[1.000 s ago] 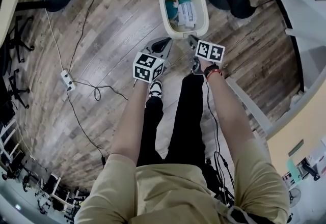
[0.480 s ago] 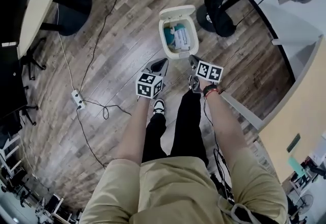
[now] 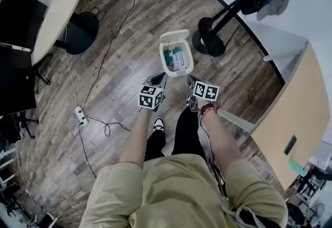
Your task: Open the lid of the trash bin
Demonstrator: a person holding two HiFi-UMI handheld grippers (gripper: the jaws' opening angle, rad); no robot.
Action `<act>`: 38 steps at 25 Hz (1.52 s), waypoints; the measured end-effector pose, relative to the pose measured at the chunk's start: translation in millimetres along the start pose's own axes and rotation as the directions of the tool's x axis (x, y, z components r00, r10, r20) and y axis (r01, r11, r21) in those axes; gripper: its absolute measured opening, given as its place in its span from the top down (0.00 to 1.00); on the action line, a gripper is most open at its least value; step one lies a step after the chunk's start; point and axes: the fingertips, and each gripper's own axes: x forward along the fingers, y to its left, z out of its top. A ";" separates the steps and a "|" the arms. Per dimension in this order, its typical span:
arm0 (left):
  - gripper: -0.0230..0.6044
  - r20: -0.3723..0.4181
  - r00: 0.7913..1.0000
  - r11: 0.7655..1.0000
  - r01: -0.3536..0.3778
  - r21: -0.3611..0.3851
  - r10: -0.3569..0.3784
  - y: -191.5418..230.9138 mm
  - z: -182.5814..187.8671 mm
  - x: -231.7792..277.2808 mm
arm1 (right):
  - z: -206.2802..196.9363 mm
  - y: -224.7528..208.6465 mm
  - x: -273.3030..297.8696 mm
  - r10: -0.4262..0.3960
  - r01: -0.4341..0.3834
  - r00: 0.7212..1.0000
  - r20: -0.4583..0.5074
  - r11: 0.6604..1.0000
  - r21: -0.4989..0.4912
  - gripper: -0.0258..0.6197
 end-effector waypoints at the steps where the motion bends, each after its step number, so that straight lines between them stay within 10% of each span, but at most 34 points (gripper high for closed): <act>1: 0.93 0.001 1.000 1.000 -0.005 0.007 0.005 -3.4 4.4 -8.0 | 1.6 5.4 -10.0 0.000 0.000 1.000 -0.001 1.000 -0.013 0.94; 18: 0.93 0.154 0.988 0.995 -0.042 0.088 0.028 -73.0 65.2 -154.7 | 31.0 91.6 -162.5 -0.031 0.086 0.972 0.233 0.969 -0.230 0.94; 38: 0.93 0.399 0.915 0.972 -0.144 0.186 0.059 -109.9 172.5 -271.2 | 92.9 221.2 -299.0 0.028 0.257 0.816 0.577 0.877 -0.406 0.94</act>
